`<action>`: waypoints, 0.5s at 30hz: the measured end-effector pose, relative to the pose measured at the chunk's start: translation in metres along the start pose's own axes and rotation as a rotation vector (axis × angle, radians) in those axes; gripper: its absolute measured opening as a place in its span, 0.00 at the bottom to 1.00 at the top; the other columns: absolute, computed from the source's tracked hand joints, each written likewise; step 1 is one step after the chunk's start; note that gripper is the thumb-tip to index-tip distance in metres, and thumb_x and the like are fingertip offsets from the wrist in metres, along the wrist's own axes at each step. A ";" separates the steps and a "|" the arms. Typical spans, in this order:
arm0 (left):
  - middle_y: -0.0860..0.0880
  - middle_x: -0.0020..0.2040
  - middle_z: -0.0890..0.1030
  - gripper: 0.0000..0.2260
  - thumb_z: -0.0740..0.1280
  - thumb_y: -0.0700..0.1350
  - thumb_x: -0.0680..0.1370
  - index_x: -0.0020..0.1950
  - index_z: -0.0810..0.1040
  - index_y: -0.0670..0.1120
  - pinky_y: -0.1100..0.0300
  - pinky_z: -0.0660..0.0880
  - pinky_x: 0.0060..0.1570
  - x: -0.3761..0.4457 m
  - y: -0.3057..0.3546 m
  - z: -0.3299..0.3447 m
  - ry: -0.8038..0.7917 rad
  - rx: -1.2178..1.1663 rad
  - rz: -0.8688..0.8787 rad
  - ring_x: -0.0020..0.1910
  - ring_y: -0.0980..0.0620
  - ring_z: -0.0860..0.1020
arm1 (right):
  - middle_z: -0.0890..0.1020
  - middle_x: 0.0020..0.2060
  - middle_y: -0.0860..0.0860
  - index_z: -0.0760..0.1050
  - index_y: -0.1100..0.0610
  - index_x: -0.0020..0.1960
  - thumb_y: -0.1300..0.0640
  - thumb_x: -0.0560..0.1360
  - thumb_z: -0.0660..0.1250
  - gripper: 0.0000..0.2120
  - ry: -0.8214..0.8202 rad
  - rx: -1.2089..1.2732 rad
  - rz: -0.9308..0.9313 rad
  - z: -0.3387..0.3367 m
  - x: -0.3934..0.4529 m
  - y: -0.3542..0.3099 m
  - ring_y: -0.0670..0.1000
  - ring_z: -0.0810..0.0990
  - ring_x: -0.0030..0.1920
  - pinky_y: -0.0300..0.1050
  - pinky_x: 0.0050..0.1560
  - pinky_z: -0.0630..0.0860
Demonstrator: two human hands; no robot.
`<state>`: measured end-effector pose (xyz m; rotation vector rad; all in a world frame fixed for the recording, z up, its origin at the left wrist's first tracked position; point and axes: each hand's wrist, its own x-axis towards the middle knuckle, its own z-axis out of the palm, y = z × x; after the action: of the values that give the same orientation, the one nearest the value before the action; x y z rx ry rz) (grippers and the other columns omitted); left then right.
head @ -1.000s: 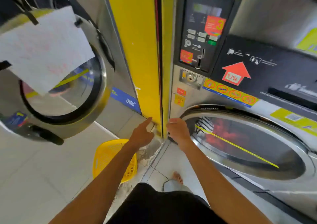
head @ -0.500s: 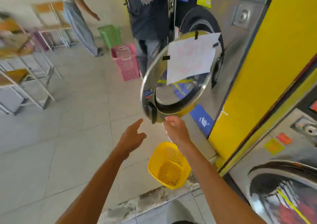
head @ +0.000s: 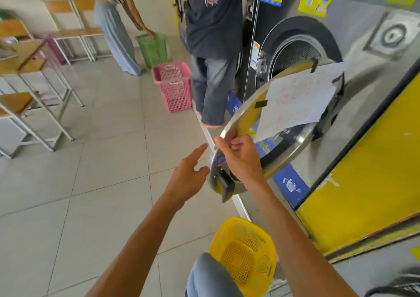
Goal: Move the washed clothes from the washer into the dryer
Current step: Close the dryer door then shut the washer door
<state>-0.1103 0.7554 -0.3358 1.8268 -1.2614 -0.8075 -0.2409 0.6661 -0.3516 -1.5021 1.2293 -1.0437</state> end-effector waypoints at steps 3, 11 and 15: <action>0.56 0.72 0.73 0.23 0.62 0.43 0.81 0.73 0.68 0.63 0.50 0.70 0.66 0.053 0.001 0.001 -0.074 0.009 0.047 0.70 0.52 0.70 | 0.78 0.36 0.48 0.70 0.54 0.41 0.34 0.69 0.73 0.25 0.133 -0.047 -0.020 0.012 0.027 0.005 0.45 0.78 0.38 0.30 0.38 0.72; 0.52 0.56 0.83 0.22 0.60 0.34 0.75 0.62 0.77 0.55 0.46 0.78 0.58 0.139 0.005 -0.036 -0.270 0.033 -0.071 0.57 0.49 0.80 | 0.77 0.36 0.53 0.70 0.57 0.42 0.33 0.68 0.72 0.27 0.215 -0.078 0.008 0.066 0.085 -0.008 0.51 0.78 0.39 0.39 0.40 0.76; 0.56 0.62 0.77 0.23 0.59 0.34 0.79 0.70 0.71 0.55 0.67 0.72 0.52 0.179 0.012 -0.060 -0.267 0.078 -0.069 0.58 0.56 0.73 | 0.75 0.40 0.49 0.70 0.57 0.45 0.37 0.72 0.71 0.24 0.189 -0.153 0.043 0.094 0.128 -0.025 0.45 0.75 0.39 0.29 0.41 0.72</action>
<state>-0.0105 0.5973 -0.3087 1.8790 -1.4193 -1.0822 -0.1259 0.5546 -0.3415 -1.5119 1.4965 -1.1035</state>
